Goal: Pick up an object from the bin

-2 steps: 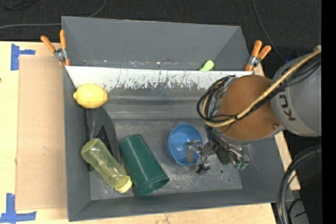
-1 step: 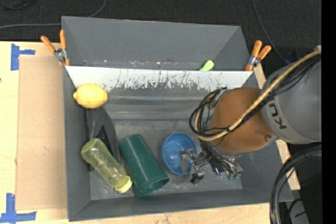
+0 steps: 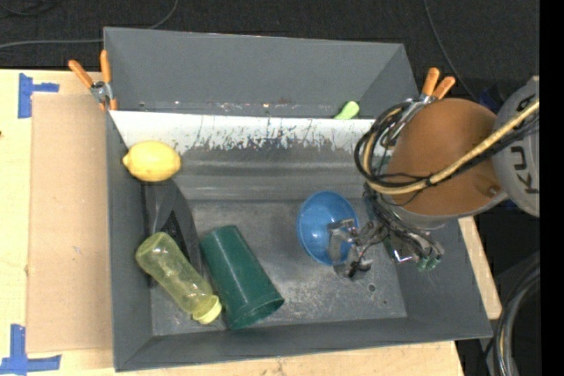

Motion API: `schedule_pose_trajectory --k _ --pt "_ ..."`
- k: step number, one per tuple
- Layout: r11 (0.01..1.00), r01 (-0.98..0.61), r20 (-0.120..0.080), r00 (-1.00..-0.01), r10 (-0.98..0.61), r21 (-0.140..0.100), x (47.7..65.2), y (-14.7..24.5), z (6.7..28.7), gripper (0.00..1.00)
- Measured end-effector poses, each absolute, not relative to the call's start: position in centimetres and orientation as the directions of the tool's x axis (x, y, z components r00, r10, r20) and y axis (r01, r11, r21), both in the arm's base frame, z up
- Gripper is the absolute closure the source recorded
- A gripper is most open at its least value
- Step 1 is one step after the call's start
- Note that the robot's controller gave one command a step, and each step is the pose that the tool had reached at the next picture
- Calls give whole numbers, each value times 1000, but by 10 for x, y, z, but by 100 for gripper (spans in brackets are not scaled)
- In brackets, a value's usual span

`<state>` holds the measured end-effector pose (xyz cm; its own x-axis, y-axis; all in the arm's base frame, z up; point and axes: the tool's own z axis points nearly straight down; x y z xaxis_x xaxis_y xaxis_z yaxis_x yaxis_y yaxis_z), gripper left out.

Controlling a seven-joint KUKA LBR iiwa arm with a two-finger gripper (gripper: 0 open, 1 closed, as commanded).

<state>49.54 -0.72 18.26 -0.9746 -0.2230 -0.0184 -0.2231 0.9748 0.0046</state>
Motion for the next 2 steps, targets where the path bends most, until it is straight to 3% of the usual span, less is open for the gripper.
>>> schedule_pose_trajectory --k 1,2 --pt "973 -229 -25 -973 -229 3 495 -4 201 100" --pt "954 -301 -19 -953 -301 2 490 10 204 100"
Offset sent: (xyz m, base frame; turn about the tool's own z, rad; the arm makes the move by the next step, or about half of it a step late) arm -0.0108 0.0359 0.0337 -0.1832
